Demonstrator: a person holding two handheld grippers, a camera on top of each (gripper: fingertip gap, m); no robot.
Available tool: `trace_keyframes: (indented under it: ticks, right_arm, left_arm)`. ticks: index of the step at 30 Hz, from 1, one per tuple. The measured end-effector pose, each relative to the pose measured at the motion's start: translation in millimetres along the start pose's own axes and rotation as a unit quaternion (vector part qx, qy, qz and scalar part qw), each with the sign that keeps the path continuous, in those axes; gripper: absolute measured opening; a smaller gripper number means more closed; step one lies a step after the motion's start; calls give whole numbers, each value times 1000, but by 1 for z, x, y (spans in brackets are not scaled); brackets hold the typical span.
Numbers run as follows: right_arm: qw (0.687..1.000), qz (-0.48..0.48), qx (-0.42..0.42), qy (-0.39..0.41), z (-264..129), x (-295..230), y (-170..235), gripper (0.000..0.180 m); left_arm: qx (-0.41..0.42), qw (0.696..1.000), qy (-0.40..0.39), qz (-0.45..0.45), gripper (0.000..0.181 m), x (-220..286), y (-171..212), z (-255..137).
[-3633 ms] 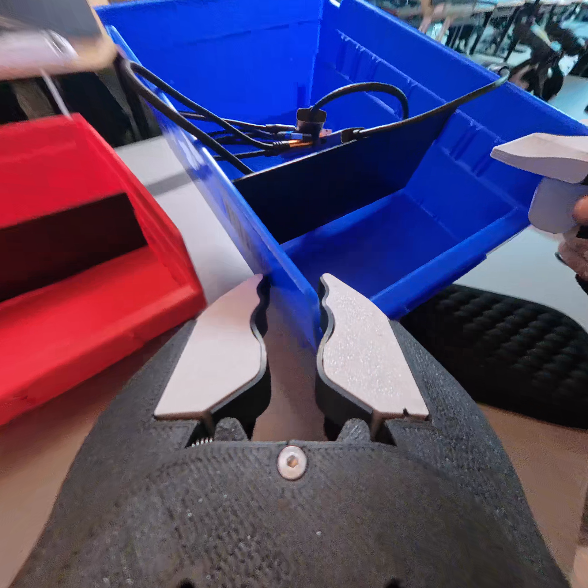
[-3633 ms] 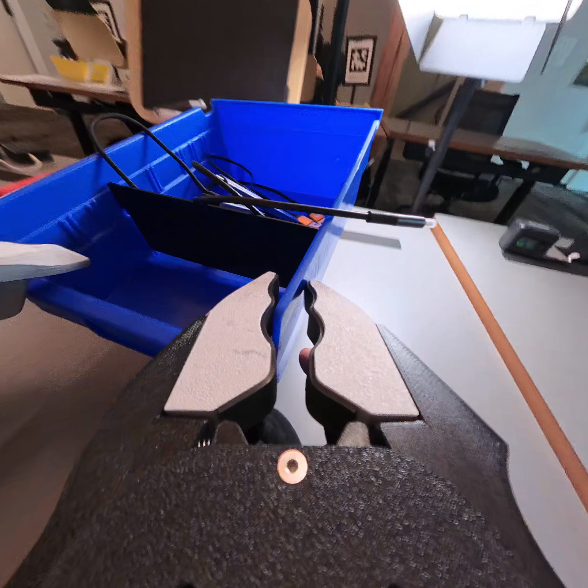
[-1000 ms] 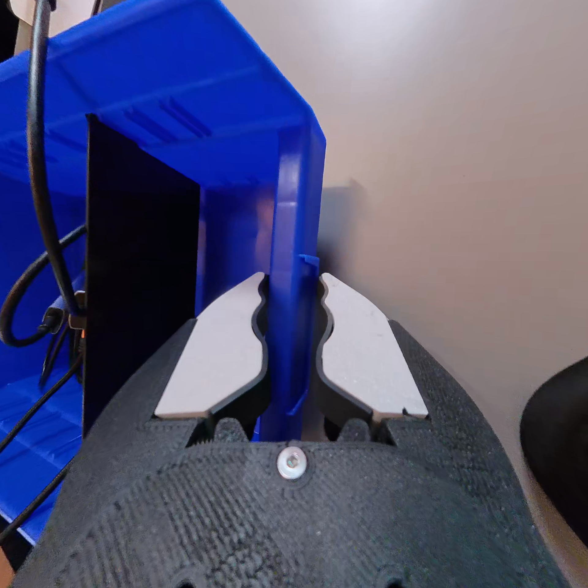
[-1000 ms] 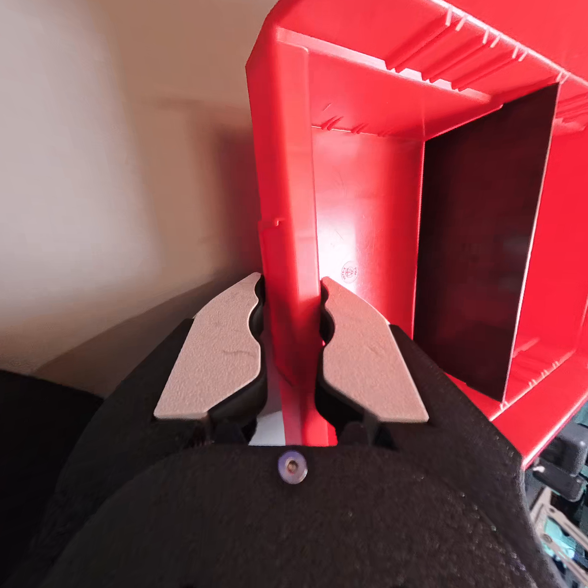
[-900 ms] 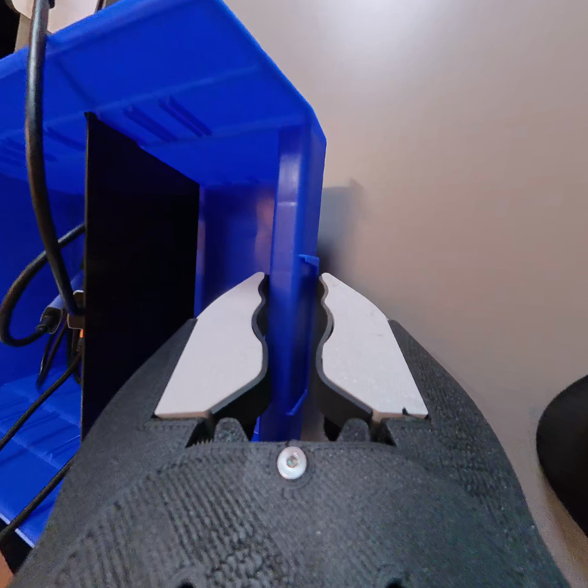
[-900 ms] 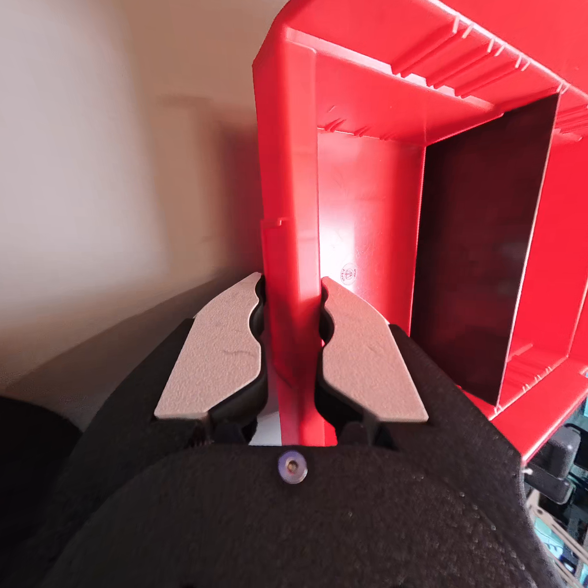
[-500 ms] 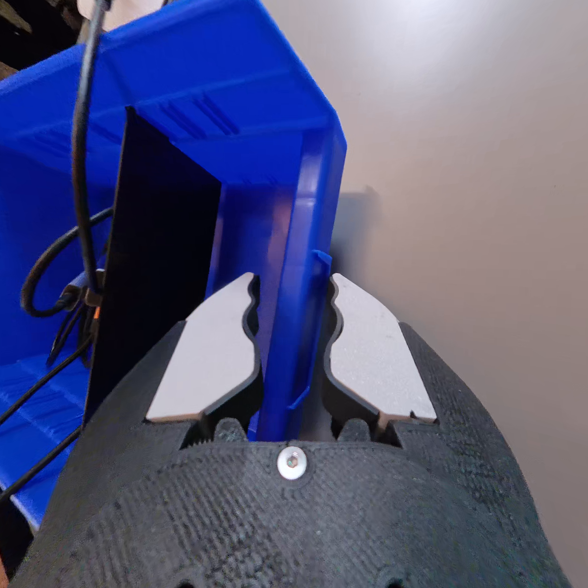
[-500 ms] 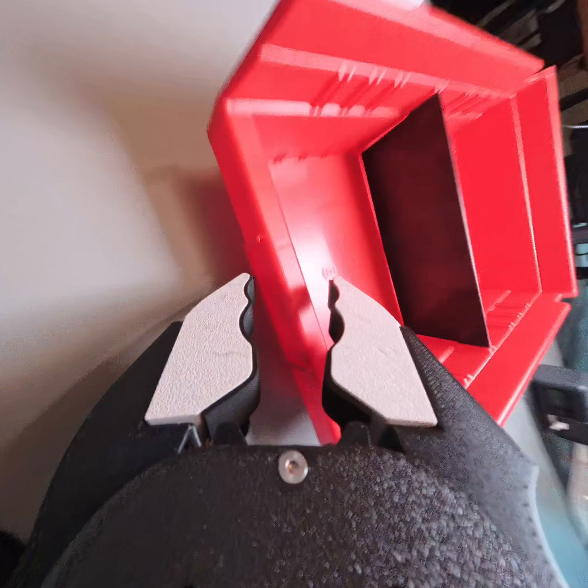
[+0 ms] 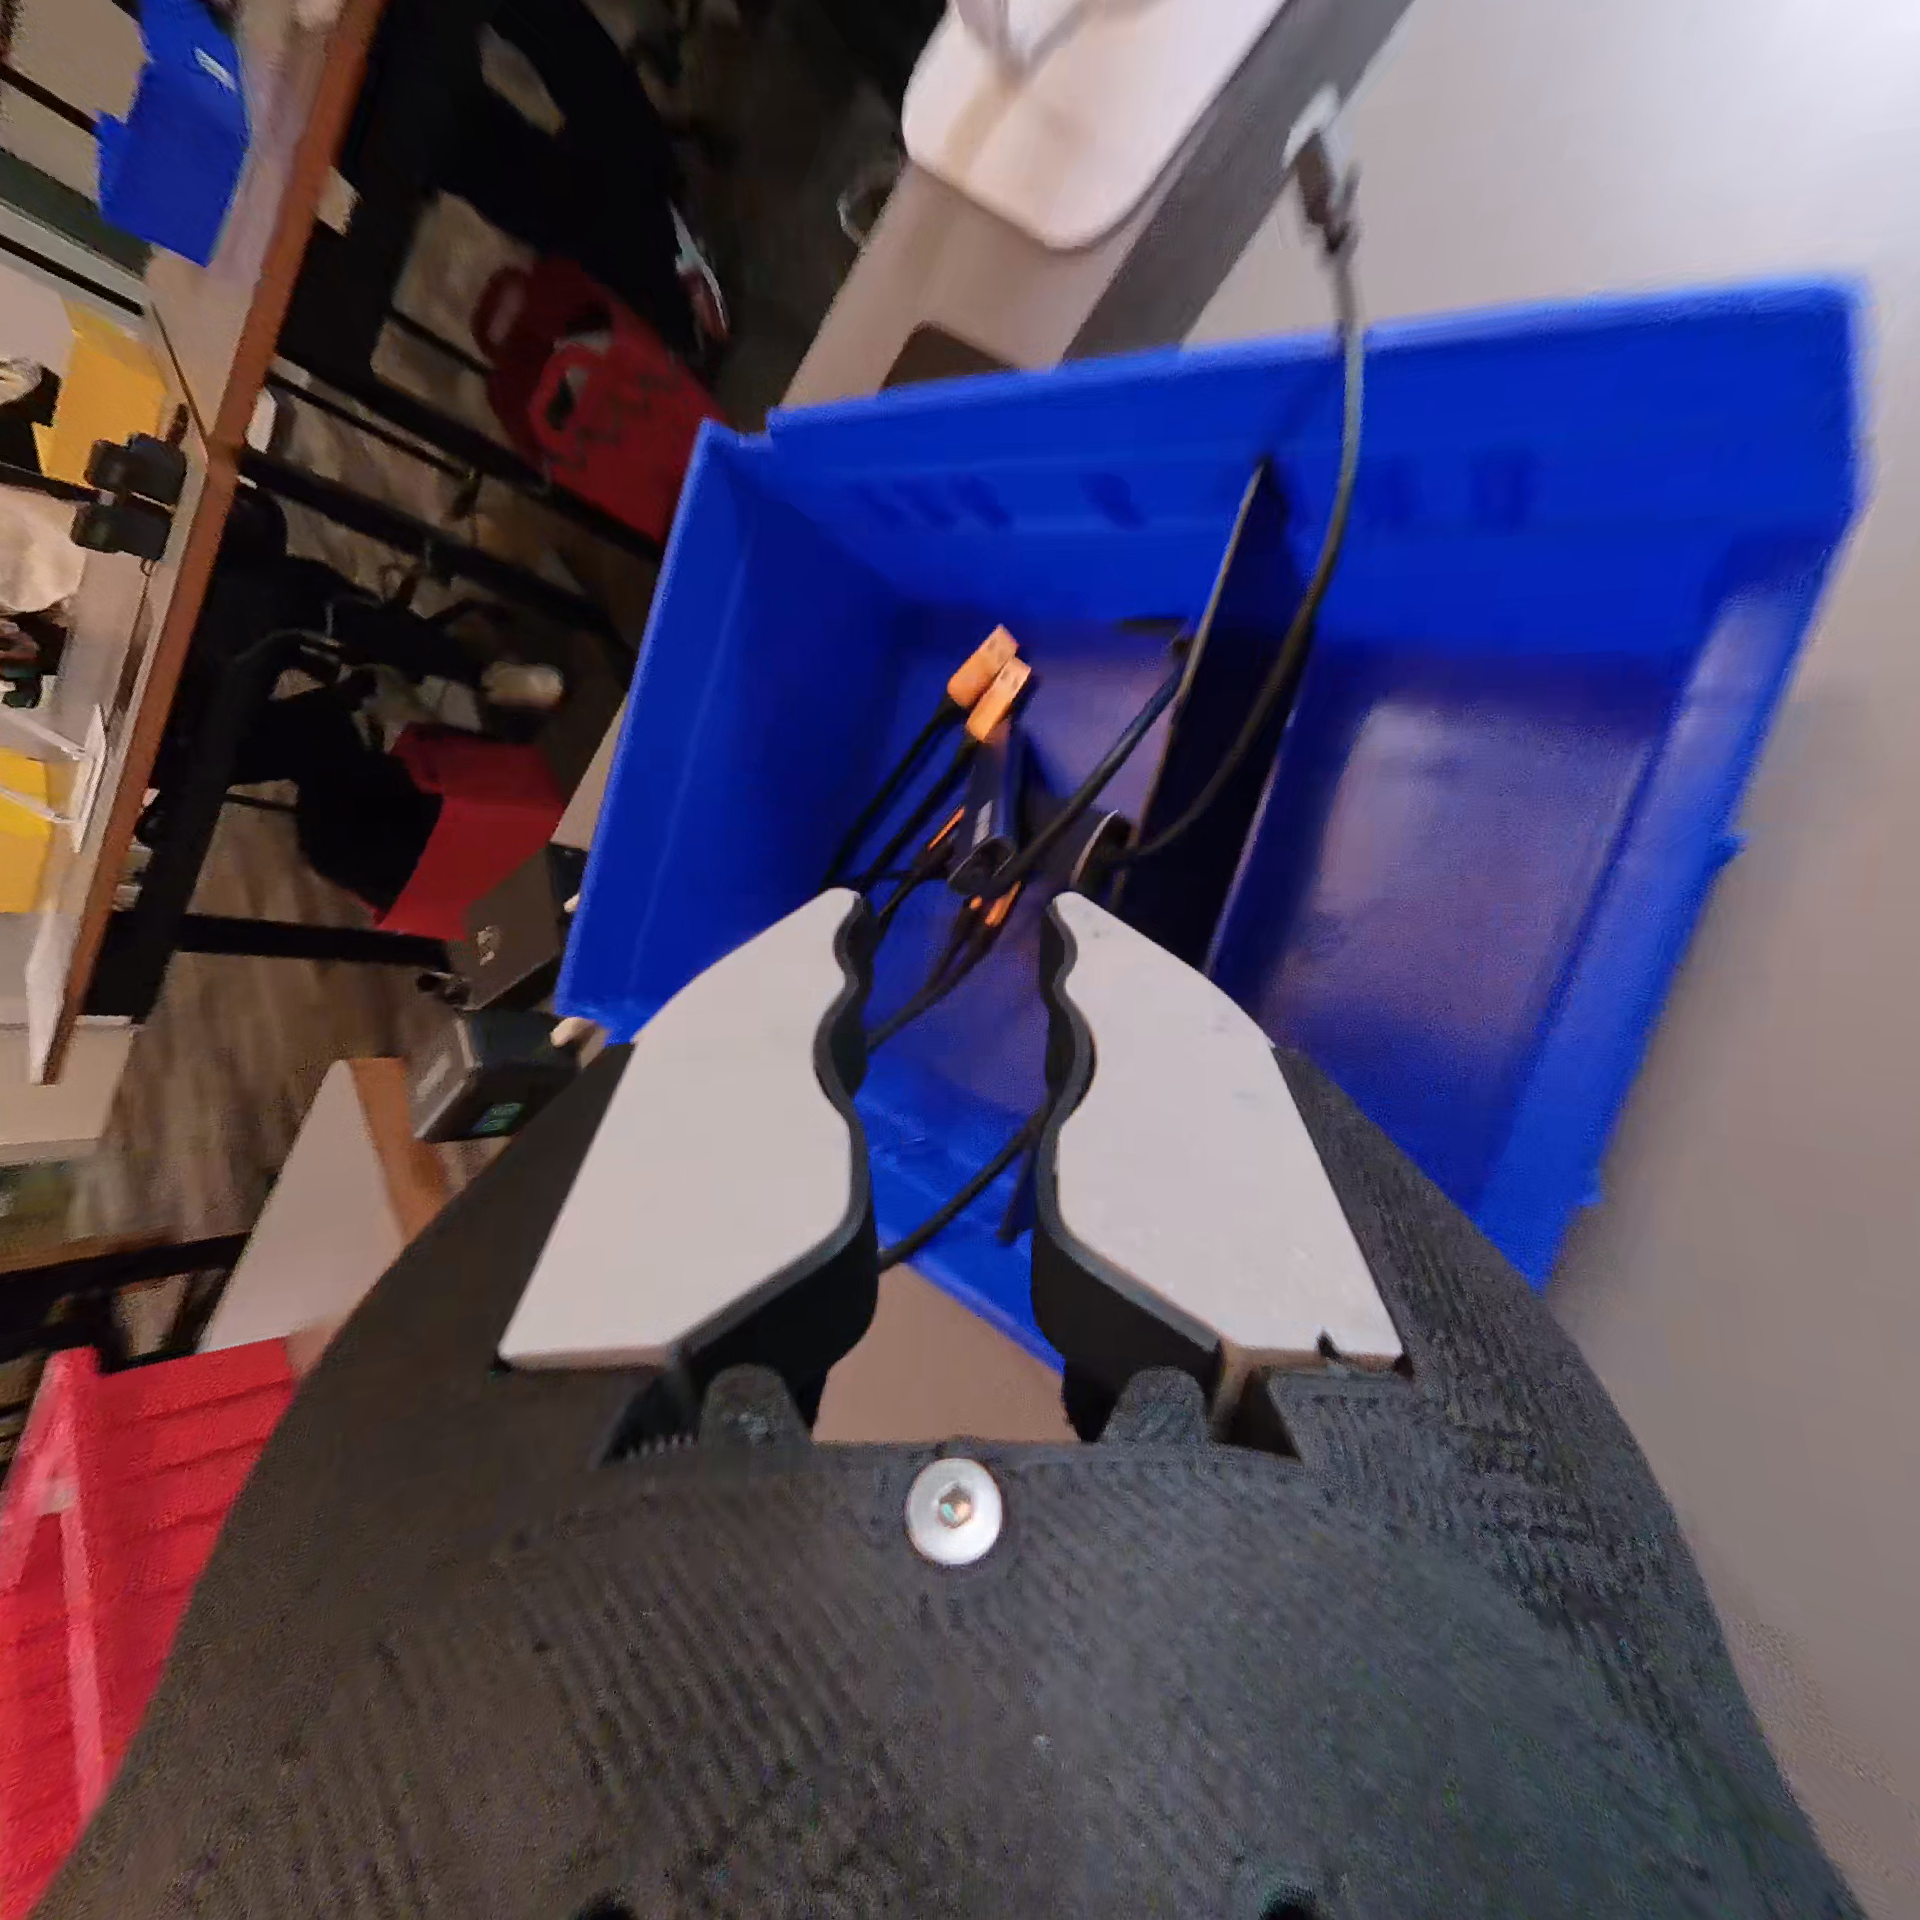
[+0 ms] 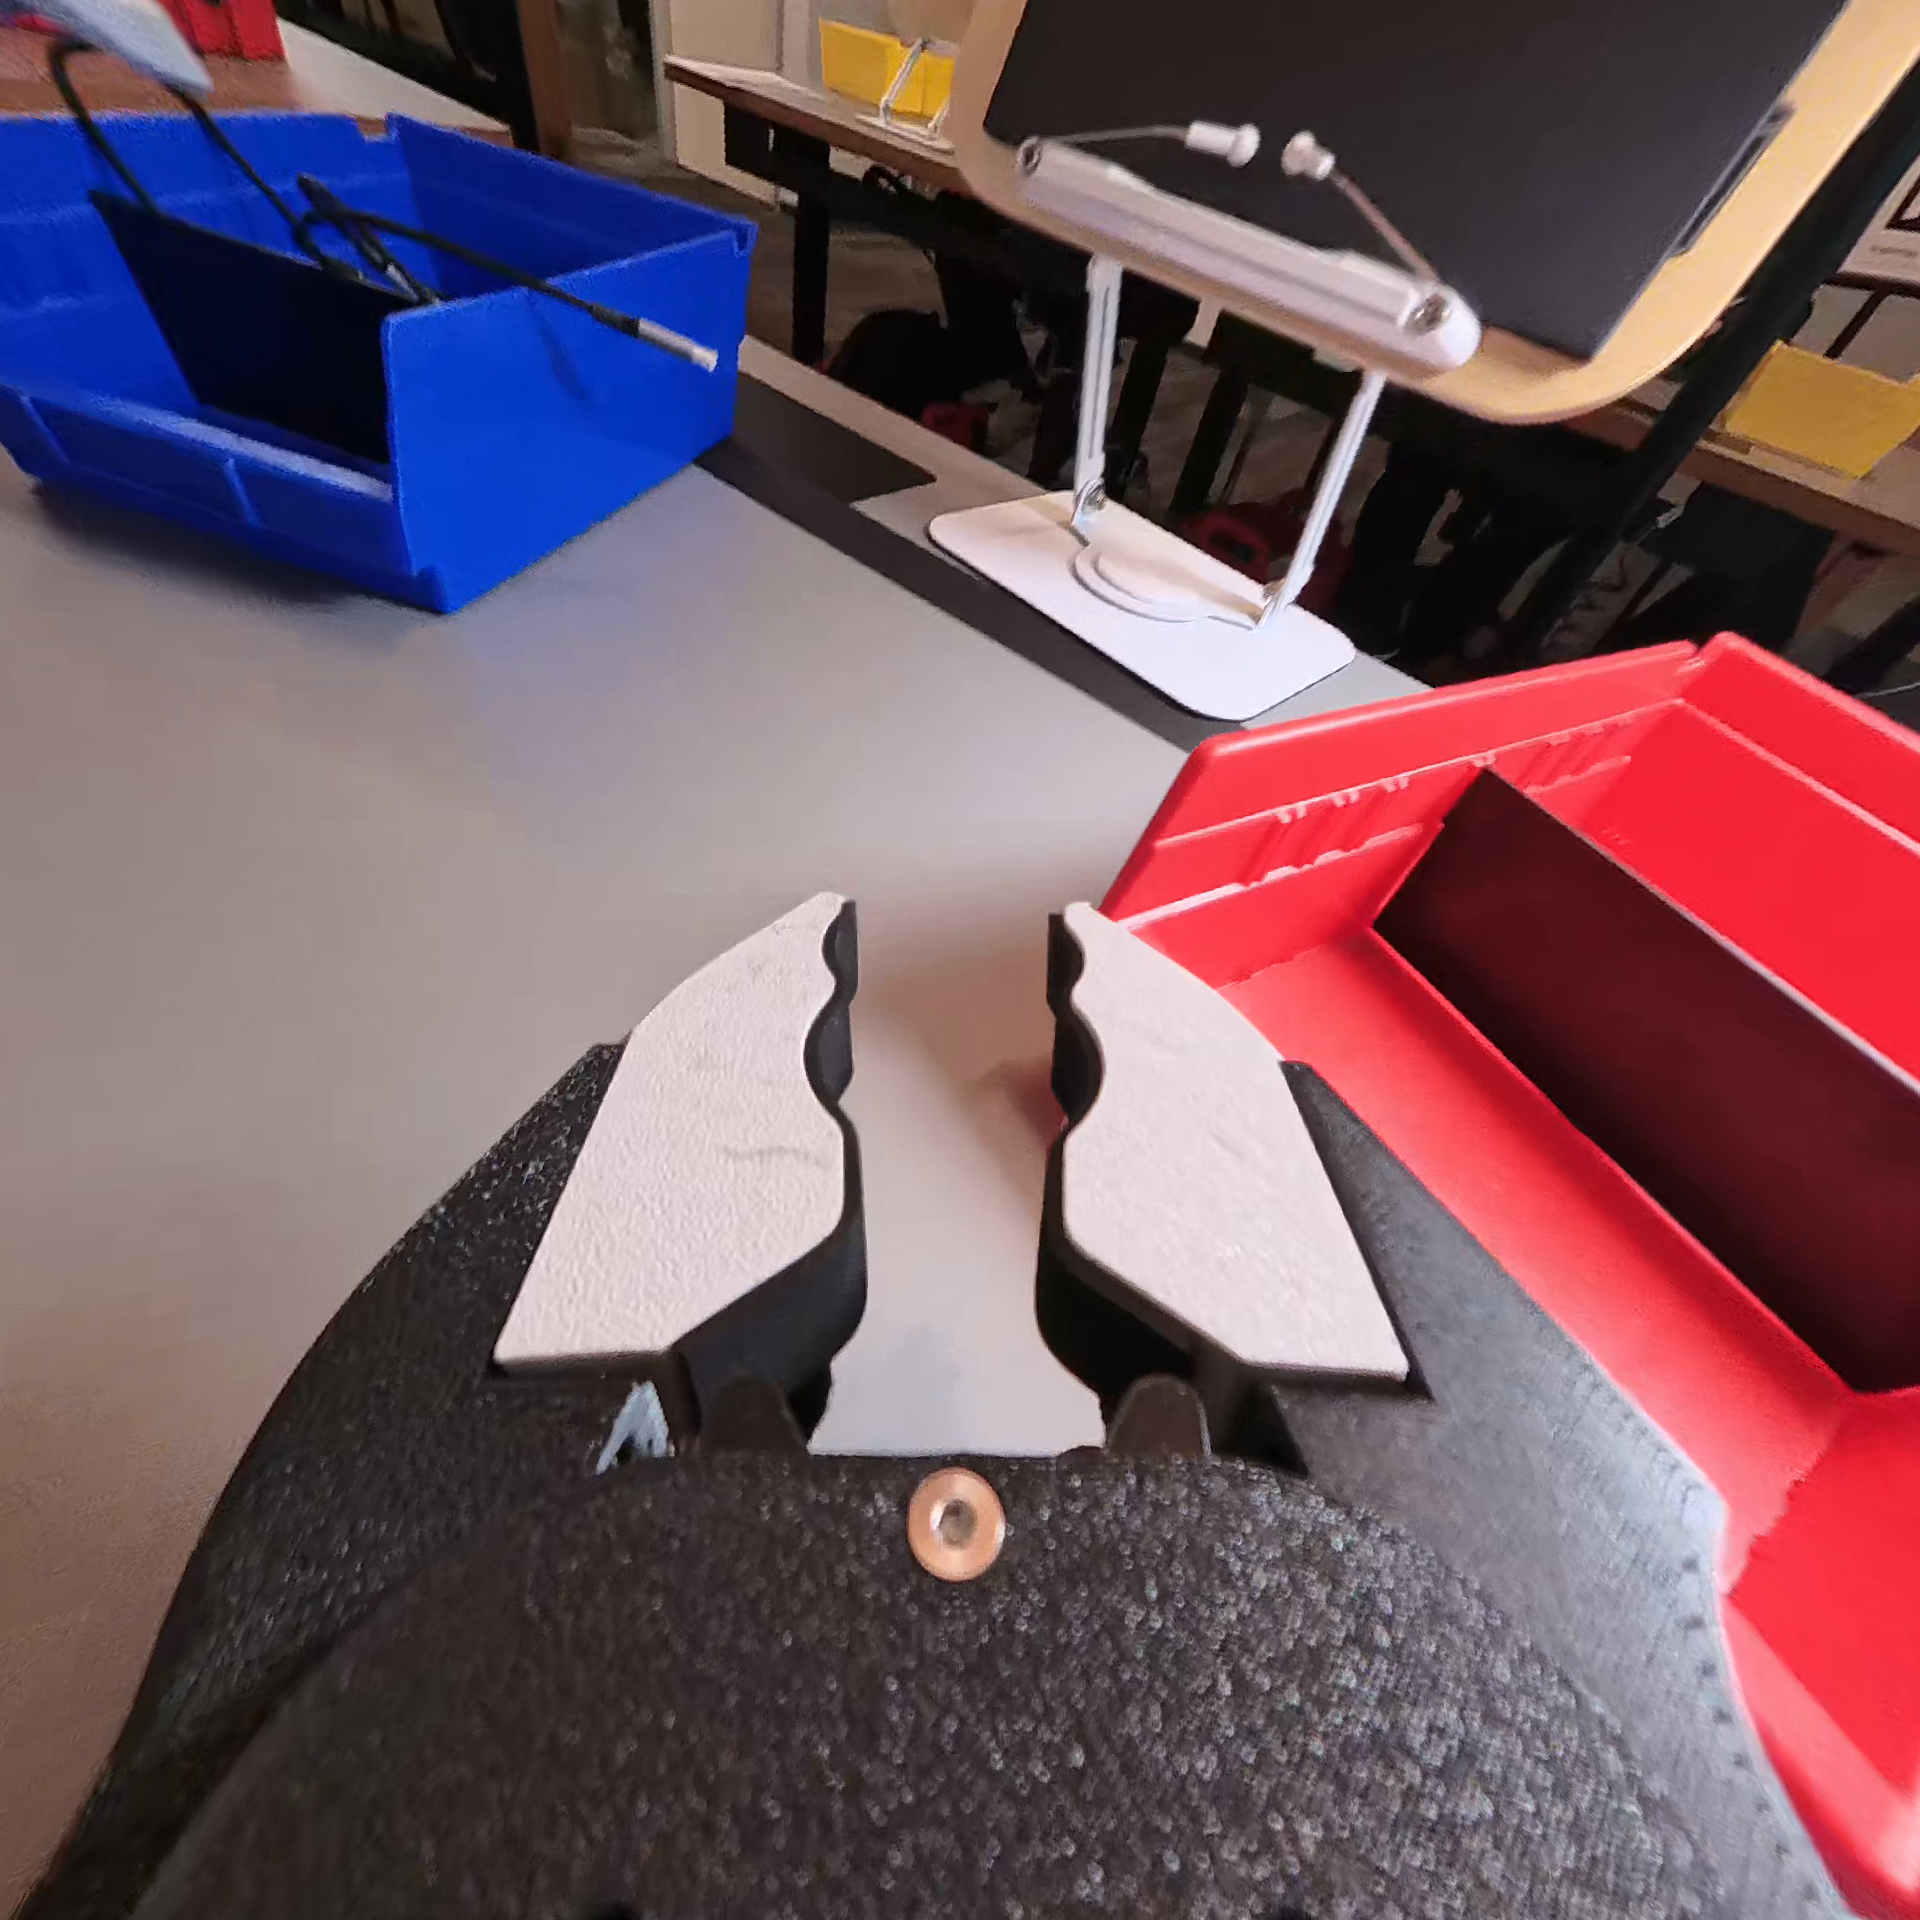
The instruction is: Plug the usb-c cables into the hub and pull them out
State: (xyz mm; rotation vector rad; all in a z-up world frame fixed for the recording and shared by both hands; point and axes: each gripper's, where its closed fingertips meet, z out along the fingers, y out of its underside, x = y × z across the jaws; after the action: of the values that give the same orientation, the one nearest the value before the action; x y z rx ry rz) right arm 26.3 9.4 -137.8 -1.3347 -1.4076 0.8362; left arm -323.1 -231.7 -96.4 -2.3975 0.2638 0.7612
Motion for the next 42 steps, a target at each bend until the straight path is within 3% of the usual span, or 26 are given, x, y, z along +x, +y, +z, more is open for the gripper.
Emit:
trace_keyframes:
  ticks: [8,13,19,27,33,37,42]
  right_arm:
    - [1000,5,-16,-6,0,-1,17,31]
    - [1000,15,-21,-12,2,2,23,29]
    - [1000,6,-18,-13,2,0,24,27]
    - [1000,13,-10,-12,0,1,21,25]
    - [1000,2,16,-10,-2,-1,1,25]
    - [998,-25,58,-18,-2,-4,-46,24]
    - [987,-71,144,-29,-8,-8,-145,24]
  left_arm:
    - [-129,981,108,101,31,0,33,61]
    - [-125,977,127,117,28,3,30,81]
    - [-76,990,86,80,13,-15,7,86]
    - [34,999,12,-28,10,-71,-49,30]
    - [169,980,5,-106,10,-91,-101,-33]
    - [272,954,21,-128,10,-88,-146,-80]
    - [407,902,50,-138,9,-70,-210,-140]
